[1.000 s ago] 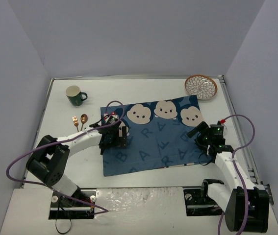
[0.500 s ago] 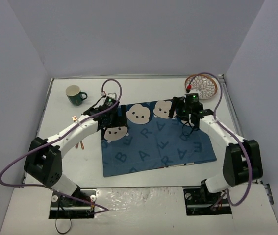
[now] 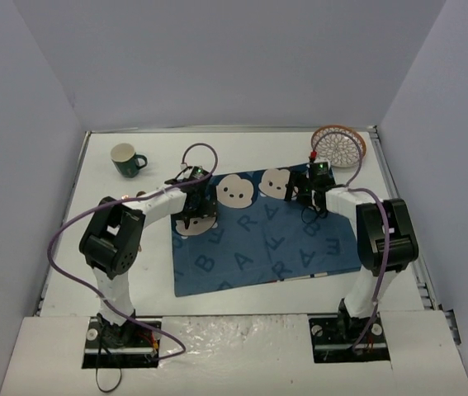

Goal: Set the dinner table for one person

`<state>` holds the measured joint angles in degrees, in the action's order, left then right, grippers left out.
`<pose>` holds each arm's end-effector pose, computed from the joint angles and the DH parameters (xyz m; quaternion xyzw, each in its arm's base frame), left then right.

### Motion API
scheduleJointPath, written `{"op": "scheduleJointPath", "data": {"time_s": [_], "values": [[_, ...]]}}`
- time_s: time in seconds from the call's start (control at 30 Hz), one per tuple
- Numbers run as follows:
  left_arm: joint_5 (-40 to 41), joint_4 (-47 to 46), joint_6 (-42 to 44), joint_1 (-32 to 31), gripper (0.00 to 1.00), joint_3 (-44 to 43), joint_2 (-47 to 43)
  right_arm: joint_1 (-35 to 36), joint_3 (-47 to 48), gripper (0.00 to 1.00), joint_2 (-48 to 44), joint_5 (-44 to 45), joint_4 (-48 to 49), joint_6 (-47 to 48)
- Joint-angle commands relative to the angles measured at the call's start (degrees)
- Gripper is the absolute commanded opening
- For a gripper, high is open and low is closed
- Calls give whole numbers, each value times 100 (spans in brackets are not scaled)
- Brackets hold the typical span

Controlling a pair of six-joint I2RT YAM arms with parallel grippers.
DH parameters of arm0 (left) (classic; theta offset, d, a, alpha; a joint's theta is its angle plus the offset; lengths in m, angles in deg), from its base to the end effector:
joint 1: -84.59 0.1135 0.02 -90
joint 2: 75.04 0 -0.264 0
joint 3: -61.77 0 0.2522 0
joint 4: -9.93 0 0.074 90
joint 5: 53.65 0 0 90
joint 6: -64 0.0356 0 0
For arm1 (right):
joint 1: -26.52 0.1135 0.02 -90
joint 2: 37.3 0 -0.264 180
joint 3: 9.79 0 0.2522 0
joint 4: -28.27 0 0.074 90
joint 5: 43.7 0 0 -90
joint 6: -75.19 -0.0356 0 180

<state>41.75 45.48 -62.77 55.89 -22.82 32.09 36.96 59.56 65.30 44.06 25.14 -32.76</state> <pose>0.3424 -0.1836 0.1762 -0.0805 0.9571 -0.1104 0.2555 0.3702 0.0696 0.1679 0.0496 0.8910 0.1275 0.4329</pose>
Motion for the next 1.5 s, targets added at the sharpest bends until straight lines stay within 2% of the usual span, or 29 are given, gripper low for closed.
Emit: {"op": "scheduleJointPath", "data": {"time_s": [0.0, 0.17, 0.3, 0.47, 0.67, 0.83, 1.1, 1.47], "values": [[-355, -210, -326, -111, 97, -256, 390, -815, -629, 98, -183, -241, 35, -495], [-540, -185, -541, -491, 97, -222, 449, -1580, -1437, 99, -760, -639, 61, -976], [-699, -218, -674, -775, 97, -82, 379, -1648, -1455, 99, -1071, -400, -285, -948], [-740, -171, -775, -850, 97, -211, 489, -2199, -1496, 100, -1312, -206, -474, -958], [-873, -192, -903, -952, 97, -880, 875, -2571, -1156, 100, -1054, -127, -448, -982], [-856, -143, -1071, -953, 97, -1475, 1132, -2664, -332, 100, -417, -55, -435, -966], [-1040, -381, -1494, -953, 97, -1660, 1459, -2696, 596, 100, 510, -162, -387, -770], [-853, -223, -1308, -953, 97, -1927, 1561, -2836, 529, 100, 362, 12, -492, -679]]}}
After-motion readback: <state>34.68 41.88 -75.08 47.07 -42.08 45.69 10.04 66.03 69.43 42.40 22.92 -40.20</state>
